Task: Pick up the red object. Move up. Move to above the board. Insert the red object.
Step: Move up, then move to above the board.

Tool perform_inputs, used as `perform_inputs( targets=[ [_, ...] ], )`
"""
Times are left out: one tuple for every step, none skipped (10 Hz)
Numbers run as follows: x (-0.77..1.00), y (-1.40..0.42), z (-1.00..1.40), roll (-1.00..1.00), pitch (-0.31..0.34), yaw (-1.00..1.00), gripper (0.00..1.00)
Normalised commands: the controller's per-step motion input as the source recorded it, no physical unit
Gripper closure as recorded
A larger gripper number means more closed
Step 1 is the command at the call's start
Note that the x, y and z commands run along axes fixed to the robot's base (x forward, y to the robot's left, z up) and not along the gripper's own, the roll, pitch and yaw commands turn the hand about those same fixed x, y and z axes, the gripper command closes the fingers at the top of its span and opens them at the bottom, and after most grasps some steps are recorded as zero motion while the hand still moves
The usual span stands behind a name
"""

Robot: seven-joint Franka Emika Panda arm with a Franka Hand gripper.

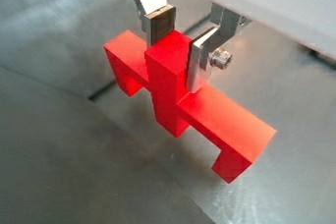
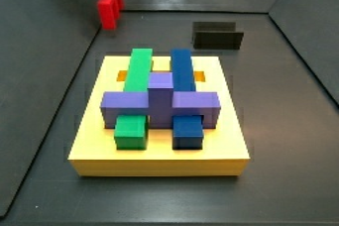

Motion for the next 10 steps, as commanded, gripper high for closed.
perform_inputs(
  targets=[
    [-0.06, 0.01, 0.24, 0.03, 0.078, 0.03, 1.00],
    [0.00, 0.00, 1.40, 0.00, 0.000, 0.00, 1.00],
    [-0.02, 0.00, 1.40, -0.03, 0.006, -0.01, 1.00],
    [-0.09, -0.02, 1.40, 0.00, -0.005, -0.01, 1.00],
    [-0.07, -0.01, 1.40, 0.02, -0.002, 0.00, 1.00],
    [0.02, 0.01, 0.88, -0.02, 0.076, 0.00, 1.00],
    [0.03, 0.01, 0.64, -0.02, 0.102, 0.00, 1.00],
    [0.02, 0.00, 0.24, -0.01, 0.092, 0.00, 1.00],
    [0.64, -1.40, 0.17, 0.02, 0.019, 1.00, 1.00],
    [0.64, -1.40, 0.15, 0.03, 0.018, 1.00, 1.00]
  ],
)
